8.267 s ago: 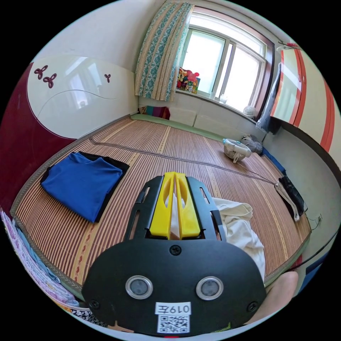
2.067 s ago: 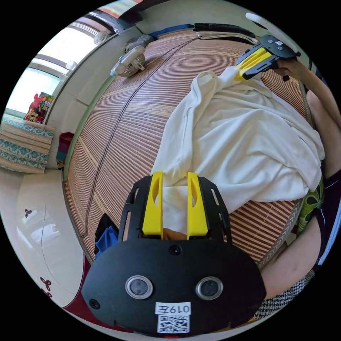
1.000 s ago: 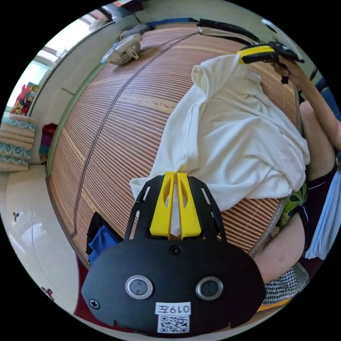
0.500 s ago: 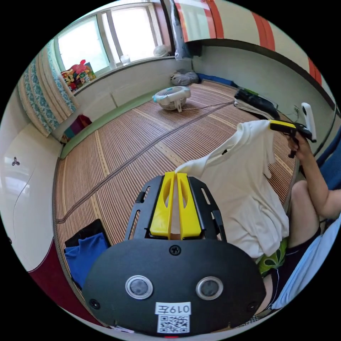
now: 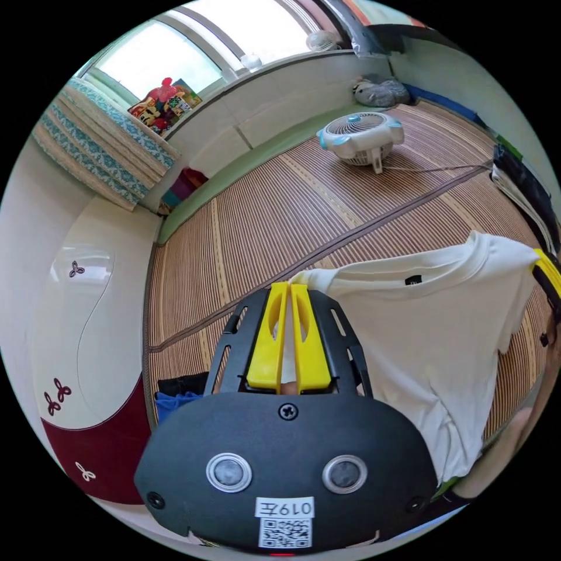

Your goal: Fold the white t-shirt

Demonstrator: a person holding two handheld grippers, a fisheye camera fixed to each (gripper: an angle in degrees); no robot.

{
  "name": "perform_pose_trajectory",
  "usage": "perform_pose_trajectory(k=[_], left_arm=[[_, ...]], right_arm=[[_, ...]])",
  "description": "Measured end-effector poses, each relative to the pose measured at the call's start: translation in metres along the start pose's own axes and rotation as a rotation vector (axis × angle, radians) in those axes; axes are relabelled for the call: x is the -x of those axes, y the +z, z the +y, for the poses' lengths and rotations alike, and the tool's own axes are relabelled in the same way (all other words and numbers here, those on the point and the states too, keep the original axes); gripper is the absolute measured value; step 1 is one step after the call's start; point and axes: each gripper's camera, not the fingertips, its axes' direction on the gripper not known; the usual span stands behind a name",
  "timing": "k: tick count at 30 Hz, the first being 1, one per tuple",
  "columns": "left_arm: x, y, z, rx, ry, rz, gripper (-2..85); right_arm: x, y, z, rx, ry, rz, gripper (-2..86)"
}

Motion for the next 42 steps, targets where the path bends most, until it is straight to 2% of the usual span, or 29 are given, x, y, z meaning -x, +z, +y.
perform_pose_trajectory(k=[4, 6, 8, 10, 12, 15, 19, 21, 24, 28, 32, 35, 39, 42], left_arm=[[0.003, 0.009, 0.011, 0.063, -0.054, -0.11, 0.7], [0.005, 0.013, 0.033, 0.066, -0.064, -0.278, 0.8], [0.015, 0.018, 0.056, 0.083, -0.058, -0.307, 0.9], [0.042, 0.018, 0.087, 0.078, -0.147, -0.163, 0.9], [0.081, 0.018, 0.148, 0.012, -0.261, 0.241, 0.9], [0.095, 0.016, 0.249, -0.119, -0.297, 0.535, 0.9], [0.069, 0.003, 0.373, -0.174, -0.312, 0.535, 0.9], [0.051, 0.002, 0.442, -0.136, -0.384, 0.617, 0.9], [0.034, -0.001, 0.503, -0.1, -0.485, 0.712, 1.0], [0.029, -0.002, 0.529, -0.087, -0.535, 0.799, 1.0], [0.043, 0.013, 0.527, -0.072, -0.597, 0.762, 0.9], [0.054, 0.033, 0.529, -0.029, -0.73, 0.892, 0.8], [0.054, 0.037, 0.527, 0.001, -0.746, 0.907, 0.9], [0.053, 0.036, 0.518, 0.024, -0.705, 0.876, 1.0]], right_arm=[[-0.005, 0.015, -0.027, 0.028, 0.007, 0.064, 3.7], [-0.009, 0.024, -0.036, 0.113, 0.038, 0.152, 7.5], [-0.012, 0.018, -0.032, 0.137, 0.045, 0.18, 7.9], [-0.014, 0.001, -0.017, 0.12, 0.053, 0.141, 6.3], [-0.015, -0.026, 0.016, 0.121, 0.047, -0.025, 1.8], [-0.013, -0.067, 0.074, 0.112, 0.113, -0.215, 0.5], [0.012, -0.105, 0.138, 0.154, 0.105, -0.261, 0.0], [0.04, -0.121, 0.168, 0.223, 0.038, -0.343, 0.6], [0.072, -0.142, 0.195, 0.246, -0.011, -0.329, 3.1], [0.087, -0.144, 0.213, 0.281, 0.028, -0.255, 5.1], [0.075, -0.128, 0.219, 0.351, 0.176, -0.39, 7.2], [0.086, -0.116, 0.225, 0.421, 0.178, -0.384, 8.6], [0.107, -0.112, 0.233, 0.459, 0.085, -0.239, 1.1], [0.107, -0.118, 0.232, 0.425, 0.068, -0.251, -0.4]])
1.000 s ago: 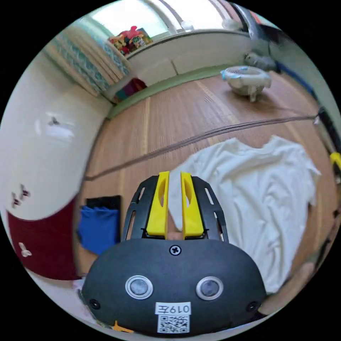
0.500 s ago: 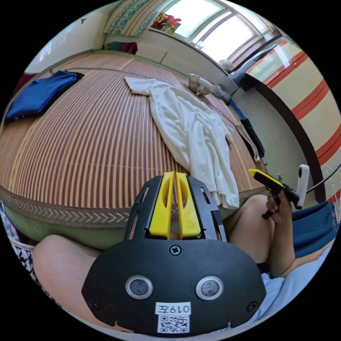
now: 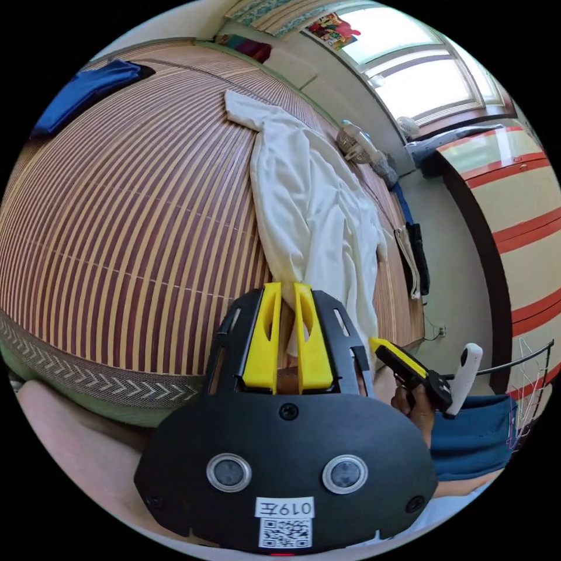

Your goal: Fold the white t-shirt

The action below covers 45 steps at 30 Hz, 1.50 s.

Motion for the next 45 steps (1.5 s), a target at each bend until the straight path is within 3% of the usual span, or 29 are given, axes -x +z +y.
perform_pose_trajectory(k=[5, 11, 15, 19, 23, 29, 32, 35, 40, 45], left_arm=[[-0.008, -0.009, -0.011, 0.039, 0.089, -0.044, 0.8], [0.009, -0.08, -0.017, -0.067, 0.13, -0.104, 0.8], [0.03, -0.125, -0.02, -0.088, 0.132, -0.226, 0.9], [0.048, -0.127, -0.015, 0.024, 0.114, -0.305, 1.1], [0.048, -0.128, 0.009, 0.063, 0.11, -0.399, 1.6], [0.056, -0.146, 0.045, 0.032, 0.101, -0.141, 4.9], [0.048, -0.132, 0.059, 0.109, 0.162, -0.215, 8.3], [0.048, -0.117, 0.064, 0.145, 0.164, -0.209, 9.5], [0.054, -0.109, 0.06, 0.082, 0.107, -0.183, 8.0], [0.047, -0.108, 0.051, 0.131, 0.171, -0.188, 3.0]], right_arm=[[-0.018, -0.024, -0.002, -0.077, 0.022, 0.05, -0.8], [-0.075, -0.071, -0.008, -0.182, 0.084, 0.135, -0.9], [-0.098, -0.073, -0.009, -0.132, 0.067, 0.22, -0.6], [-0.099, -0.047, -0.009, 0.014, 0.048, 0.178, 0.7], [-0.094, -0.044, 0.005, 0.002, 0.072, 0.251, 5.8], [-0.092, -0.068, 0.029, -0.071, 0.036, 0.187, 6.0], [-0.101, -0.065, 0.037, -0.001, 0.032, 0.22, 5.9], [-0.118, -0.043, 0.03, 0.154, 0.036, 0.067, 9.8], [-0.134, -0.017, 0.022, 0.171, 0.097, 0.009, 8.9], [-0.138, -0.028, 0.022, 0.089, 0.037, -0.003, 0.1]])
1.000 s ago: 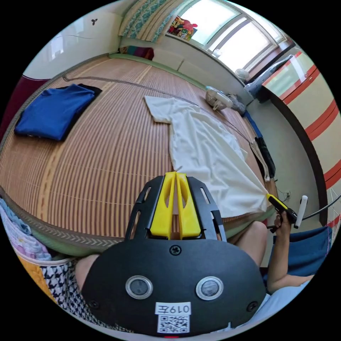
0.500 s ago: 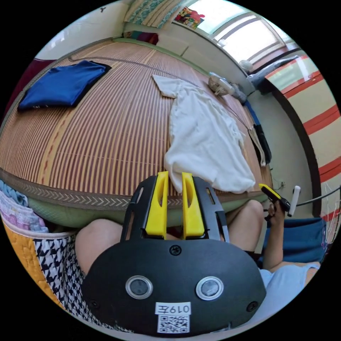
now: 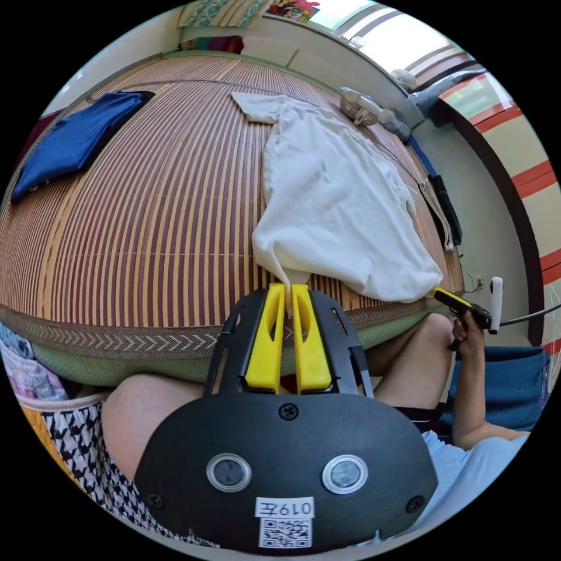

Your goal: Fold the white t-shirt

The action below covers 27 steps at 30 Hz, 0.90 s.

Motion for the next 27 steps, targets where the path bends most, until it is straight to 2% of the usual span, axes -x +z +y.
perform_pose_trajectory(k=[4, 9, 13, 15, 17, 19, 20, 21, 25, 27], left_arm=[[0.009, -0.039, -0.003, -0.093, 0.019, 0.149, 2.0], [0.035, -0.1, -0.01, -0.215, 0.024, 0.367, 1.3], [0.055, -0.111, -0.012, -0.22, -0.028, 0.48, 1.2], [0.069, -0.101, -0.012, -0.182, -0.09, 0.57, 1.3], [0.075, -0.089, -0.014, -0.126, -0.124, 0.564, 1.3], [0.073, -0.071, -0.02, -0.011, -0.122, 0.448, 1.3], [0.066, -0.056, -0.023, 0.077, -0.106, 0.308, 1.4], [0.057, -0.041, -0.025, 0.144, -0.078, 0.233, 1.4], [0.028, -0.019, -0.024, 0.149, -0.025, 0.183, 1.5], [0.017, -0.009, -0.019, 0.159, -0.033, 0.128, 1.4]], right_arm=[[-0.018, -0.038, 0.005, -0.096, 0.019, -0.075, -0.7], [-0.075, -0.087, 0.016, -0.257, 0.119, -0.371, -0.9], [-0.105, -0.092, 0.024, -0.291, 0.195, -0.45, -0.9], [-0.12, -0.083, 0.027, -0.272, 0.236, -0.607, -0.9], [-0.126, -0.071, 0.024, -0.211, 0.248, -0.676, -0.8], [-0.121, -0.062, 0.018, -0.128, 0.246, -0.533, -0.7], [-0.108, -0.052, 0.01, -0.039, 0.208, -0.342, -0.7], [-0.094, -0.04, 0.003, 0.027, 0.16, -0.251, -0.6], [-0.062, -0.02, -0.004, 0.058, 0.107, -0.25, 0.5], [-0.044, -0.015, -0.004, 0.058, 0.098, -0.164, 2.5]])
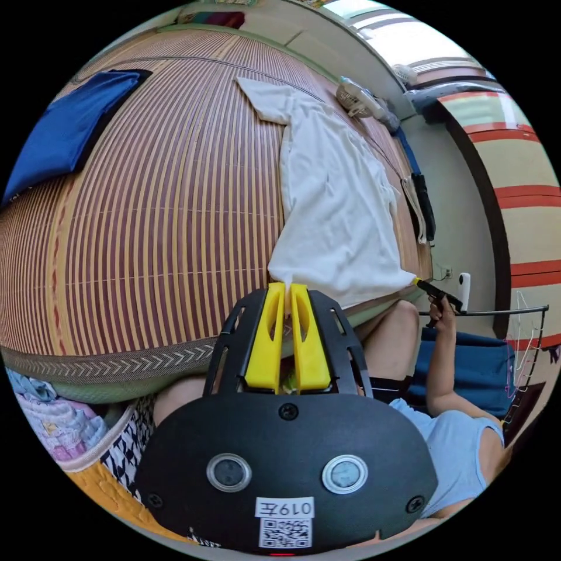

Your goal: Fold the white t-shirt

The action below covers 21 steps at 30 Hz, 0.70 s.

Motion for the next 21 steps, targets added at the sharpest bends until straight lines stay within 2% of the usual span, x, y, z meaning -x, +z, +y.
perform_pose_trajectory(k=[1, 4, 6, 8, 13, 18, 21], left_arm=[[-0.002, 0.003, 0.001, 0.008, 0.001, -0.017, 1.4], [-0.015, 0.009, 0.015, 0.016, 0.022, -0.153, 1.1], [-0.021, 0.012, 0.032, 0.017, 0.013, -0.252, 1.1], [-0.029, 0.015, 0.048, 0.009, 0.022, -0.321, 1.1], [-0.078, 0.028, 0.088, -0.1, 0.189, -0.244, 1.3], [-0.178, 0.085, 0.111, -0.198, 0.497, -0.441, 1.5], [-0.215, 0.121, 0.112, -0.177, 0.611, -0.344, 1.6]], right_arm=[[0.005, 0.001, 0.001, -0.003, -0.013, 0.022, 3.2], [0.036, 0.001, 0.01, -0.039, -0.101, 0.267, 4.1], [0.064, -0.003, 0.028, -0.152, -0.18, 0.496, 0.8], [0.086, -0.005, 0.047, -0.24, -0.266, 0.598, -0.2], [0.138, 0.005, 0.081, -0.312, -0.467, 0.492, 0.5], [0.212, 0.065, 0.097, -0.255, -0.772, 0.485, 5.2], [0.235, 0.091, 0.094, -0.251, -0.85, 0.495, 5.2]])
